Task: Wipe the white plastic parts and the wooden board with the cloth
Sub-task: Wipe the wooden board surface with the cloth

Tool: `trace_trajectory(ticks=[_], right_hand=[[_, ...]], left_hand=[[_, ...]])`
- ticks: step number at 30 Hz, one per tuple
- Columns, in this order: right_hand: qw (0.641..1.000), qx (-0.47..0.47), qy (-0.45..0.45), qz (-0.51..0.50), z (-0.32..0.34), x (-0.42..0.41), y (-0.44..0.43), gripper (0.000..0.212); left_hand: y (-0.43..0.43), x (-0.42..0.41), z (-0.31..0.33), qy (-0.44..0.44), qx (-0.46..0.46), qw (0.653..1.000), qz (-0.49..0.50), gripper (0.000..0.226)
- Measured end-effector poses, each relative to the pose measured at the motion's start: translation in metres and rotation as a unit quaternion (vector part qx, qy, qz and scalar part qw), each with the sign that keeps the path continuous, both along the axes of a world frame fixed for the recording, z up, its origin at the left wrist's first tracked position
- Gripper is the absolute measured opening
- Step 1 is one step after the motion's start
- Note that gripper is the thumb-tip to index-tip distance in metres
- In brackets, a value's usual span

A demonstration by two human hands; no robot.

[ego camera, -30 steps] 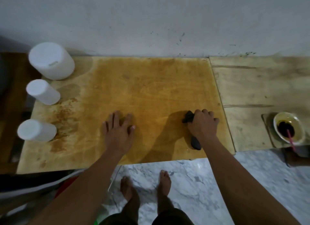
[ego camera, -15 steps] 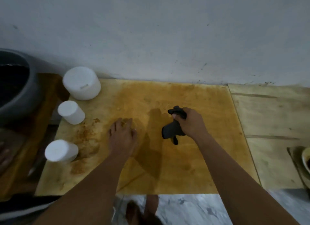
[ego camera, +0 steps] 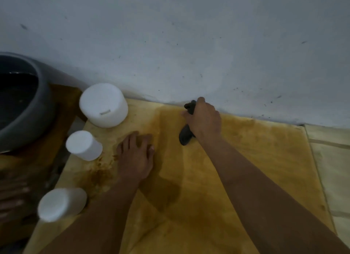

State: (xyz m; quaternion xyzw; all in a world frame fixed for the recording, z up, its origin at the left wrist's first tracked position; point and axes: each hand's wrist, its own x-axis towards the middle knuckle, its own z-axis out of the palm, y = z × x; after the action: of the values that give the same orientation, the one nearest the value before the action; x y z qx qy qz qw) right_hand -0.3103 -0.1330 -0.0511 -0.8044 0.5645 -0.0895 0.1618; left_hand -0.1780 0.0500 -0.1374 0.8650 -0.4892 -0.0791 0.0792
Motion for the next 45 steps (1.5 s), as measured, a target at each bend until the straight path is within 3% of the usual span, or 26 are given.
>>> trace_trajectory(ticks=[4,6,7,9,10,14,16,21,25,27,29,32,35,45], right_hand=[[0.98,0.143,-0.109,0.087,-0.012,0.024,0.009,0.047],[0.979,0.12,-0.128,0.106,-0.02,0.023,0.013,0.046],[0.985,0.059,-0.113,0.118,-0.027,0.02,0.013,0.045],[0.987,-0.062,0.0,0.149,-0.045,0.016,0.014,0.052],[0.983,-0.076,0.051,0.156,-0.053,0.015,0.016,0.063],[0.99,0.042,0.09,0.097,-0.073,0.025,0.026,0.101],[0.993,0.068,0.086,0.037,-0.074,0.039,0.03,0.108],[0.989,0.102,0.097,-0.04,-0.075,0.062,0.029,0.082],[0.992,0.039,0.103,0.067,-0.079,0.055,0.029,0.065],[0.978,0.0,0.104,0.18,-0.08,0.039,0.024,0.064],[0.968,0.024,0.09,0.233,-0.077,0.031,0.014,0.07],[0.986,0.116,0.041,0.114,-0.073,0.045,0.013,0.081],[0.994,0.06,0.079,0.039,-0.084,0.067,0.034,0.079],[0.974,-0.022,0.121,0.189,-0.09,0.032,0.067,0.059]], left_hand=[[0.002,0.002,-0.004,0.0,-0.04,0.999,0.006,0.047],[0.003,0.006,-0.003,0.007,-0.058,0.998,0.016,0.048],[0.003,0.009,-0.003,0.009,-0.059,0.998,0.022,0.049],[0.005,0.015,-0.007,0.011,-0.071,0.997,0.03,0.05],[0.006,0.017,-0.008,0.011,-0.083,0.996,0.026,0.051],[0.015,0.019,-0.016,0.017,-0.127,0.992,-0.009,0.052],[0.019,0.021,-0.019,0.027,-0.117,0.993,-0.019,0.053],[0.023,0.023,-0.022,0.021,-0.061,0.997,-0.032,0.056],[0.022,0.023,-0.022,0.018,-0.051,0.998,-0.024,0.056],[0.024,0.022,-0.022,0.014,-0.056,0.998,-0.024,0.056],[0.023,0.021,-0.022,0.003,-0.062,0.998,-0.024,0.056],[0.022,0.02,-0.022,0.009,-0.055,0.998,-0.017,0.058],[0.023,0.021,-0.023,0.01,-0.043,0.999,-0.019,0.059],[0.022,0.022,-0.02,-0.003,0.002,1.0,-0.026,0.061]])
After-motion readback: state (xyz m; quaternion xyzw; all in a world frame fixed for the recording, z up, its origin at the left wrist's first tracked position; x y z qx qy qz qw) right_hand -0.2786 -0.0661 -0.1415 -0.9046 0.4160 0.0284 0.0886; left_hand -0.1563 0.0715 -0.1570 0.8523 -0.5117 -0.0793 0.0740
